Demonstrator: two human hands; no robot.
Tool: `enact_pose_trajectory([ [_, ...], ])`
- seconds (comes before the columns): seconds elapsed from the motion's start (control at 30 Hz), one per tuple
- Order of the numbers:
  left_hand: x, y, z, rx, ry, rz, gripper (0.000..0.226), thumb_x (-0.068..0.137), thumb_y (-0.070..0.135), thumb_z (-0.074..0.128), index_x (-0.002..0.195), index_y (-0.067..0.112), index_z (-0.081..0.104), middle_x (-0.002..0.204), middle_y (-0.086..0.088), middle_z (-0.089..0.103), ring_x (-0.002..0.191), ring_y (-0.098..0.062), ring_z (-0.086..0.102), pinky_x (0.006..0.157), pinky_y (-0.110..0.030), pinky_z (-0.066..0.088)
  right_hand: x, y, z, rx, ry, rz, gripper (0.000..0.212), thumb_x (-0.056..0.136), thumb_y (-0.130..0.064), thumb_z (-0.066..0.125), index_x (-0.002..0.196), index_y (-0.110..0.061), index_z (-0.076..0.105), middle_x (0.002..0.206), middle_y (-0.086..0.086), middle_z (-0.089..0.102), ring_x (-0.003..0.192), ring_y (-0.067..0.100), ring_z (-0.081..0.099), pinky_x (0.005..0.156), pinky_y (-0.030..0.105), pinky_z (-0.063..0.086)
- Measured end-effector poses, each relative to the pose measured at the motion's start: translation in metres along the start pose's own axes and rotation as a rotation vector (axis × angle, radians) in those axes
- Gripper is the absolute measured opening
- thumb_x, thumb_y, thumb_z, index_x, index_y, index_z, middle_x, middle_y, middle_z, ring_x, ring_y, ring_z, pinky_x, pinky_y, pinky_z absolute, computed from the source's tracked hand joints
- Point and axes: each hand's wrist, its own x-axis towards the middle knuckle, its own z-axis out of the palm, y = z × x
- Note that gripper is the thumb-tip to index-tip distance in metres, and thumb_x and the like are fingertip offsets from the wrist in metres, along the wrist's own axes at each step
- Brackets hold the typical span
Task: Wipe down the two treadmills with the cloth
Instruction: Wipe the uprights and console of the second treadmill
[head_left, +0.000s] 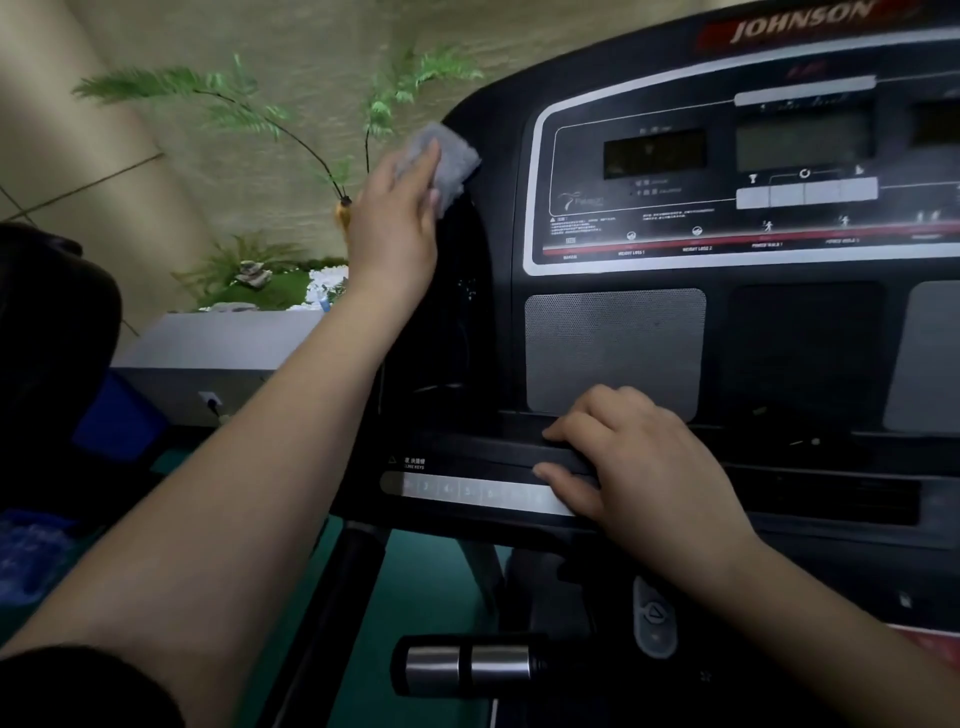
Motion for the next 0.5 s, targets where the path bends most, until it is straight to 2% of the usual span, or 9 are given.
enact_pose_trajectory([
  [0.13,0.021,0.001,0.006,0.011,-0.005,0.119,0.044,0.093,0.015,0.045,0.135,0.019,0.056,0.137,-0.016,0.051,0.125,-0.033,0.049,0.106,-0.032,0.037,0.000,0.001,0.000,0.009,-0.006,0.000,0.031,0.081,-0.050,0.058,0.096,-0.025,0.067,0.087,-0.008,0.056,0.081,0.017,0.054,0.065,0.031,0.047],
  [0.3,-0.024,0.009,0.012,0.005,0.045,0.283,0.044,0.086,-0.002,0.052,0.126,0.011,0.064,0.124,-0.019,0.061,0.112,-0.037,0.055,0.100,-0.027,0.034,-0.001,0.000,0.000,0.006,-0.003,0.000,0.030,0.080,-0.049,0.060,0.094,-0.024,0.067,0.086,-0.007,0.056,0.080,0.018,0.054,0.064,0.032,0.048],
  [0.4,-0.064,0.021,0.011,-0.101,0.011,0.188,0.046,0.085,-0.004,0.052,0.129,0.008,0.060,0.125,-0.019,0.060,0.113,-0.033,0.056,0.102,-0.023,0.035,-0.001,0.000,-0.001,0.000,-0.008,0.000,0.031,0.080,-0.050,0.058,0.095,-0.024,0.067,0.087,-0.007,0.056,0.081,0.019,0.054,0.064,0.034,0.049],
  [0.5,-0.095,0.025,-0.006,-0.211,-0.138,0.037,0.043,0.089,0.002,0.056,0.132,0.008,0.057,0.125,-0.014,0.060,0.113,-0.016,0.054,0.100,-0.003,0.029,-0.001,0.000,0.000,-0.002,-0.006,0.003,0.031,0.080,-0.050,0.059,0.095,-0.023,0.067,0.087,-0.006,0.056,0.081,0.020,0.055,0.064,0.035,0.049],
])
